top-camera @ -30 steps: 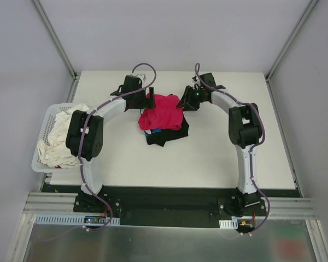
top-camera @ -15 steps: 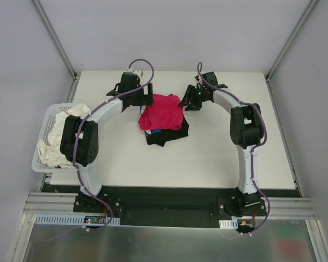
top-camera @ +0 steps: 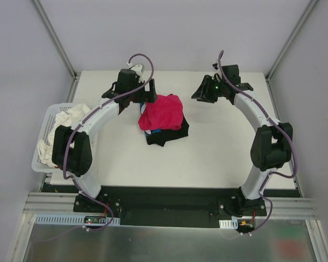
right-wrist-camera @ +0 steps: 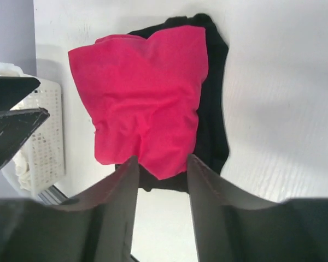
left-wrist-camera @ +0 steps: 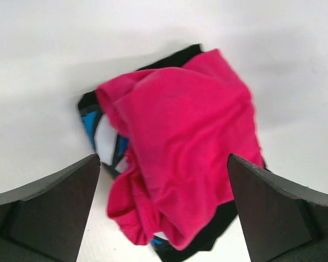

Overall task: Fold and stack the t-shirts
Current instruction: Put the neatly folded tshirt into the corner of the board with both arms

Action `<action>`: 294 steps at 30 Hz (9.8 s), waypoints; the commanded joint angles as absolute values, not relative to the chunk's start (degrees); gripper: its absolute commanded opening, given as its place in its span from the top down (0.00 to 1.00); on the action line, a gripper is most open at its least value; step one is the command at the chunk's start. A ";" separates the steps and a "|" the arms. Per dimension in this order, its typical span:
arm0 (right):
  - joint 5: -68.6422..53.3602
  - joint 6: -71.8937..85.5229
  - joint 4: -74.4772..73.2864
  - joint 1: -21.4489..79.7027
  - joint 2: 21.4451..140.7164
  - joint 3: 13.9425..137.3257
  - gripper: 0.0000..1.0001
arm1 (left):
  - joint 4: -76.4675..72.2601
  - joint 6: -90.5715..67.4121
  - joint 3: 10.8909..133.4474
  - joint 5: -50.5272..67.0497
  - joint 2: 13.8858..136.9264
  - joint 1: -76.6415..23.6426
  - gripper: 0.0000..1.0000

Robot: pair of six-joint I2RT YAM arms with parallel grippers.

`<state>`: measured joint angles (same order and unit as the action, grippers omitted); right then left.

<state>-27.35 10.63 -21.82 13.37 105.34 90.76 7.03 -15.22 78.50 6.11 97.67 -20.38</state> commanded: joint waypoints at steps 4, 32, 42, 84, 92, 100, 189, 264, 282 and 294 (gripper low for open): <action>-28.91 12.22 -16.08 12.74 100.28 81.92 0.99 | 7.21 -14.32 83.93 18.43 98.16 -22.41 0.01; -30.94 13.27 -12.92 9.49 97.03 74.36 0.94 | 7.73 -12.30 89.04 19.43 114.00 -22.06 0.02; -31.46 13.97 -12.39 9.49 93.44 70.67 0.56 | 6.07 -14.68 84.20 11.43 111.19 -19.78 0.02; -31.03 15.91 -7.65 9.40 81.21 59.15 0.46 | 12.83 -11.60 81.21 25.49 102.65 -24.78 0.01; -31.90 16.26 -7.91 9.05 82.97 61.96 0.46 | 13.09 -12.39 82.62 28.56 110.03 -24.79 0.01; -32.78 16.87 -7.91 8.88 83.85 62.76 0.45 | 14.67 -12.92 82.88 27.78 113.37 -24.61 0.01; -37.18 19.25 -9.05 0.17 65.92 53.44 0.38 | 19.95 -16.87 99.67 24.34 119.17 -16.17 0.01; -38.84 12.22 -15.22 -2.46 75.14 57.14 0.33 | 20.13 -13.80 104.95 27.41 116.65 -8.50 0.01; -24.88 9.23 -14.68 3.43 78.93 56.16 0.26 | 16.44 -15.03 72.72 11.63 85.09 -22.06 0.01; -15.30 8.17 -17.49 8.25 74.36 56.43 0.25 | 12.30 -18.02 62.32 -1.67 70.05 -23.38 0.01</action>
